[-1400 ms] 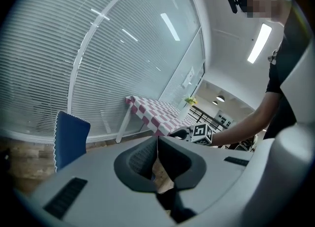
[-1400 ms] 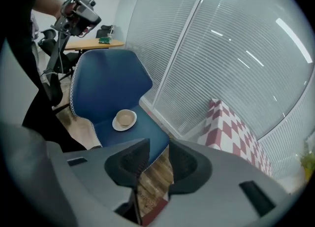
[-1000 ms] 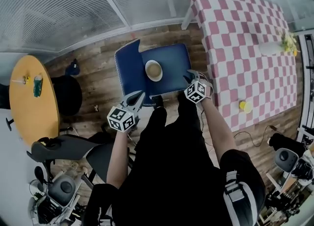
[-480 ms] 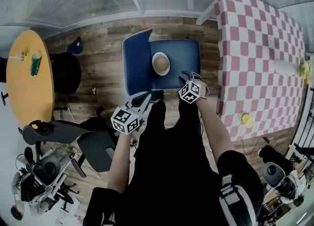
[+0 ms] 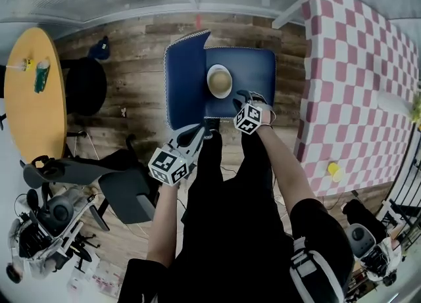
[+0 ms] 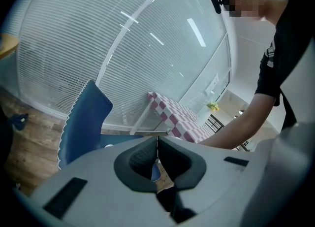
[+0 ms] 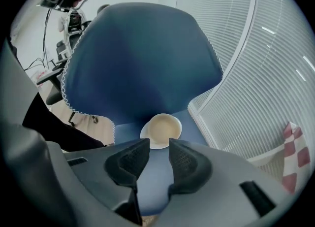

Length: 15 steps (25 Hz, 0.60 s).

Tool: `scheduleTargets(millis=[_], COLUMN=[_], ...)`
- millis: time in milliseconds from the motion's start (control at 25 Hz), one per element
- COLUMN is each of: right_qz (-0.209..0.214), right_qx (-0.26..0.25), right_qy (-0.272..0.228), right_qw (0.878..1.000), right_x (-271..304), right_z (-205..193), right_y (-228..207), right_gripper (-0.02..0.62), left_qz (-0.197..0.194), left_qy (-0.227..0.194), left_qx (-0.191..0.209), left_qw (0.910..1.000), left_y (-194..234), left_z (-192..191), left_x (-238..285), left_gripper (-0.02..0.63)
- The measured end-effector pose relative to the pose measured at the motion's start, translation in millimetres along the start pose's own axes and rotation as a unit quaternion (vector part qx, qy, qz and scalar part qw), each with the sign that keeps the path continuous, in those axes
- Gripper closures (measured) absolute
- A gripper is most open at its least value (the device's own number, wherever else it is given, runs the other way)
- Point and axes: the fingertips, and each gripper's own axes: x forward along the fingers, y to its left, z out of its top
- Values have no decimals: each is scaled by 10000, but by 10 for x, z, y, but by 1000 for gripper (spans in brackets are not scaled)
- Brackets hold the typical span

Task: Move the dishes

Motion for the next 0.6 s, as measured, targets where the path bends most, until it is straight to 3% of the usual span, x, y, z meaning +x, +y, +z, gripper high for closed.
scheduleTargets(millis=[280,600], right_qz=[237,135], right_qx=[-485,-813], right_qy=[66,361], right_qw=[9985,9959], right_x=[447,909], right_z=[-56,-222], right_y=[143,152], right_gripper=[456,457], left_qz=[70,121], left_qy=[30,31], left_qx=[-81,-175], left_qw=[9999,9998], left_y=[168,316], left_z=[-217,-394], left_x=[75,156], left_gripper=[581,581])
